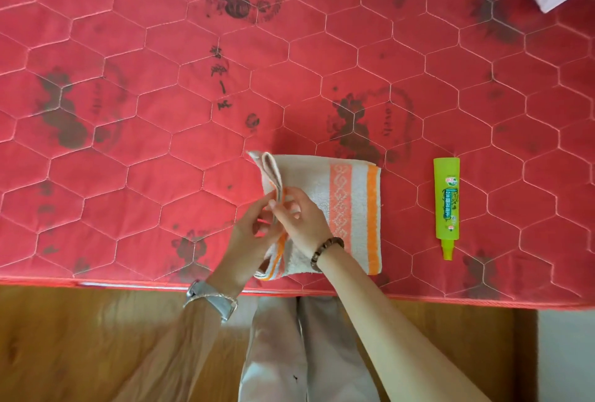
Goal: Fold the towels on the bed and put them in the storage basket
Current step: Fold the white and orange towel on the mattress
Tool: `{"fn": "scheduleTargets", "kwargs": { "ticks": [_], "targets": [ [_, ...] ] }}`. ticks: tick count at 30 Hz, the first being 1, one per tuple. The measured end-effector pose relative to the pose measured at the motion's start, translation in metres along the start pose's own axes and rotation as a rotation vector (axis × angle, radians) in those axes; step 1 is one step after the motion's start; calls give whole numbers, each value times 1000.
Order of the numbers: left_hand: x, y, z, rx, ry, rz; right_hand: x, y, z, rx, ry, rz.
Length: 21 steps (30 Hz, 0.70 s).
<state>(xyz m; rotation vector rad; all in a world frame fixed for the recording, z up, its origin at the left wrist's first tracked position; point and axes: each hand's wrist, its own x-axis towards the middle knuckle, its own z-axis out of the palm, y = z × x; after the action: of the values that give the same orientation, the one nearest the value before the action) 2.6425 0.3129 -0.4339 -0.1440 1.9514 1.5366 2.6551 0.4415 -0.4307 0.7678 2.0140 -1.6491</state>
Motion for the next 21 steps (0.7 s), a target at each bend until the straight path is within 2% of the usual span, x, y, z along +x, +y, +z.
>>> {"fn": "scheduleTargets", "kwargs": {
  "ticks": [4, 7, 11, 21],
  "targets": [
    [0, -2, 9, -84, -204, -23, -1, 12, -26, -64, 17, -6],
    [4, -5, 11, -114, -130, -79, -3, 28, -49, -128, 16, 21],
    [9, -19, 16, -28, -4, -122, -10, 53, -79, -137, 41, 85],
    [12, -67, 59, -7, -14, -344, -9, 94, -116, -103, 281, 222]
  ]
}}
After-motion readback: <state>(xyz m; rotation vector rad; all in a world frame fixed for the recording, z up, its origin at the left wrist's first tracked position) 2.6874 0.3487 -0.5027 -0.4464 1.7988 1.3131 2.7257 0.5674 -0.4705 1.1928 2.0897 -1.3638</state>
